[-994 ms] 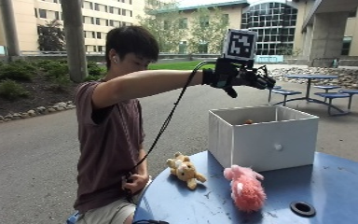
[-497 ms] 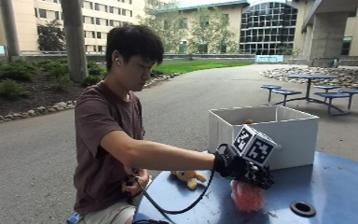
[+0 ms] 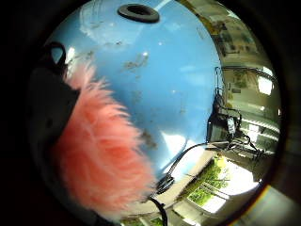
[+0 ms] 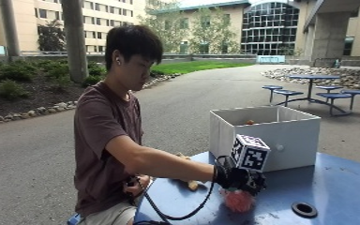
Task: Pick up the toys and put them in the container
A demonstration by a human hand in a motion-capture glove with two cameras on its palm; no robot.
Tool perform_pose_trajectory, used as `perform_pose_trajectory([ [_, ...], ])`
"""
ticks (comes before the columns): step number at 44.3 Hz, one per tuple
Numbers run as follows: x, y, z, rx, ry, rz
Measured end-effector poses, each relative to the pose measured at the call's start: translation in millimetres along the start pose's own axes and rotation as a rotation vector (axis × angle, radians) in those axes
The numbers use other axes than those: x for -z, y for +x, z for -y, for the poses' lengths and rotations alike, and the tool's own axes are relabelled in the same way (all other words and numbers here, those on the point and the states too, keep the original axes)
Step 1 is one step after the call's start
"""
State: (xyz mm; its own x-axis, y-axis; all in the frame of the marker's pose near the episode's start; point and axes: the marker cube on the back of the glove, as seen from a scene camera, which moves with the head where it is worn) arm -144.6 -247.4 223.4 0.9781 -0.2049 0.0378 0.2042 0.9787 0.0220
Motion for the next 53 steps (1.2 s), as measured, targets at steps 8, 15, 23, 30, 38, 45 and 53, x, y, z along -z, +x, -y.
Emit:
perform_pose_trajectory([
  [8, 21.5, -2.5, -22.0, -0.027, -0.099, 0.1],
  [15, 86.1, 5.3, -49.7, -0.08, -0.052, 0.106],
  [23, 179.1, 2.1, -72.1, -0.176, 0.066, 0.066],
  [30, 260.7, -11.4, -88.6, -0.226, 0.157, -0.012],
  [38, 341.3, -66.6, -81.9, -0.23, 0.275, -0.059],
  [45, 365.4, -126.4, -59.6, -0.052, 0.314, -0.085],
  [53, 356.7, -222.0, -14.1, 0.038, 0.298, -0.123],
])
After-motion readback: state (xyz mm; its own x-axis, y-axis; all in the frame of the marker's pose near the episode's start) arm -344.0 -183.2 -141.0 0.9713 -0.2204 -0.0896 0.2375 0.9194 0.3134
